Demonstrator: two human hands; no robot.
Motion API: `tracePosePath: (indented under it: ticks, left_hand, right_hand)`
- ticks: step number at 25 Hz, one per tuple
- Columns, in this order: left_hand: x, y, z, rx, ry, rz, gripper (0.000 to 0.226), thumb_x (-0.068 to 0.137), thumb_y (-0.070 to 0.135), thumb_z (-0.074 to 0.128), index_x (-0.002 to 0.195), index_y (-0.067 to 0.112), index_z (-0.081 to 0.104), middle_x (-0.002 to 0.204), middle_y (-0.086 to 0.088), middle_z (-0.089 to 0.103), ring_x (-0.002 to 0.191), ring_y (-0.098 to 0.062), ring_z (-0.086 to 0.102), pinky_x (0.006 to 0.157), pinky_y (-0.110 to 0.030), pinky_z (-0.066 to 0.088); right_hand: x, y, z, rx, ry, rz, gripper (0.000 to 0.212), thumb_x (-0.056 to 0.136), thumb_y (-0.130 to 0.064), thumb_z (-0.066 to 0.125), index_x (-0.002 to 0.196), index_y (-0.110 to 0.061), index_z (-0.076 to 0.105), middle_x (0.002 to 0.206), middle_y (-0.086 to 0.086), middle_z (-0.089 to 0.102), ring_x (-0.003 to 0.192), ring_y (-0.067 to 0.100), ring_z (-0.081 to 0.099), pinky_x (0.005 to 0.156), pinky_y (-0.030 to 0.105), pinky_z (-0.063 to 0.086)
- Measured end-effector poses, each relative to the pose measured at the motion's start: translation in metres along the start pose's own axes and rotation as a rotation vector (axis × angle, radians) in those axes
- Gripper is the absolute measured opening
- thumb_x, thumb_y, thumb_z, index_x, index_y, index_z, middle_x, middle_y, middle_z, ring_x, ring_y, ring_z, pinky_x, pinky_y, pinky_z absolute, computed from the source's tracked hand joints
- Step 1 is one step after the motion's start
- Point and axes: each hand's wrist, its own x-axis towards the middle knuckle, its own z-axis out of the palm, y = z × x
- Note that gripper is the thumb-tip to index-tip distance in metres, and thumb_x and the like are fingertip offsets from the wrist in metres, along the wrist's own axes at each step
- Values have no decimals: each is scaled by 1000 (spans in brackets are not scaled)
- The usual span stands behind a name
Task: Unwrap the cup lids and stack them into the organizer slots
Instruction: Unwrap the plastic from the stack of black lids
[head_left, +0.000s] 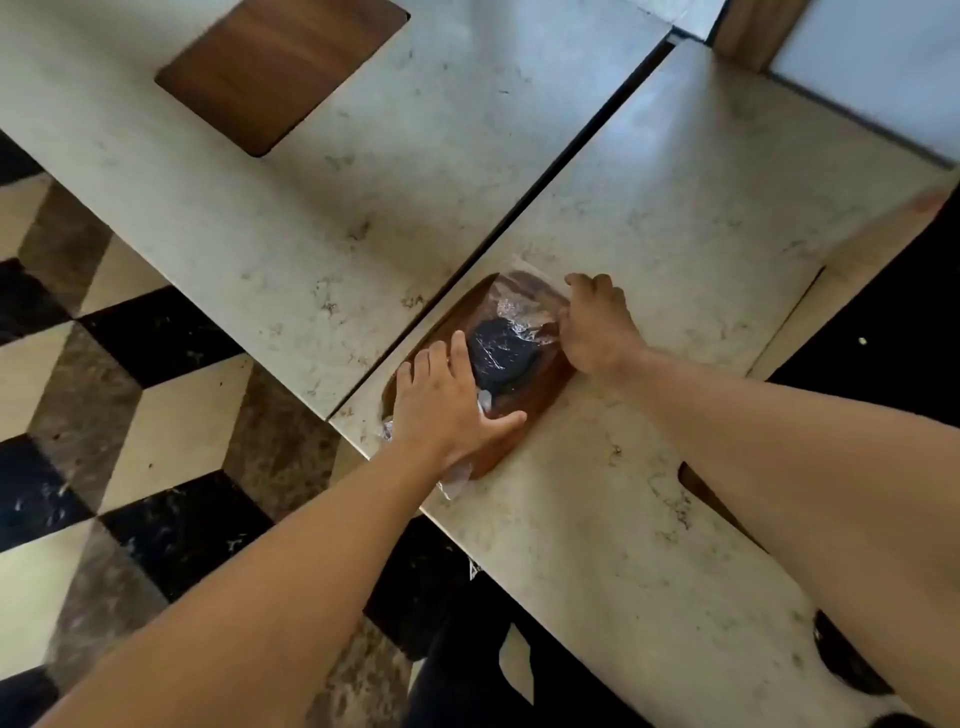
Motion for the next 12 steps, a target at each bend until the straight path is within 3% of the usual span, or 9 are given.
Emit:
tracePosePath:
  ticks: [3, 6, 12]
  left_hand:
    - [5, 6, 7, 7, 56, -10, 117, 75, 78, 58, 157, 5, 17, 143, -17, 43, 131, -34, 44, 109, -47, 39]
    - [10, 7, 7, -25, 93, 34, 102, 78, 60, 66, 154, 4, 25, 133, -15, 49, 119, -32, 49, 97, -45, 45]
    - [13, -1, -4, -76, 89, 117, 84, 82, 41, 69, 149, 5, 33, 127, -16, 53, 115, -33, 51, 95, -45, 45]
  right_hand:
    - [12, 8, 7, 129, 47, 74, 43, 104, -20, 48, 144, -6, 48, 142, 22, 47, 131, 42, 46, 112, 43, 36]
    - [10, 15, 11, 269, 64, 111, 28, 101, -19, 52, 125, -8, 62, 130, 17, 61, 121, 35, 57, 103, 39, 46]
    - [-14, 20, -3, 368, 86, 143, 26, 98, -15, 54, 122, -9, 63, 120, 12, 67, 112, 30, 61, 92, 34, 49]
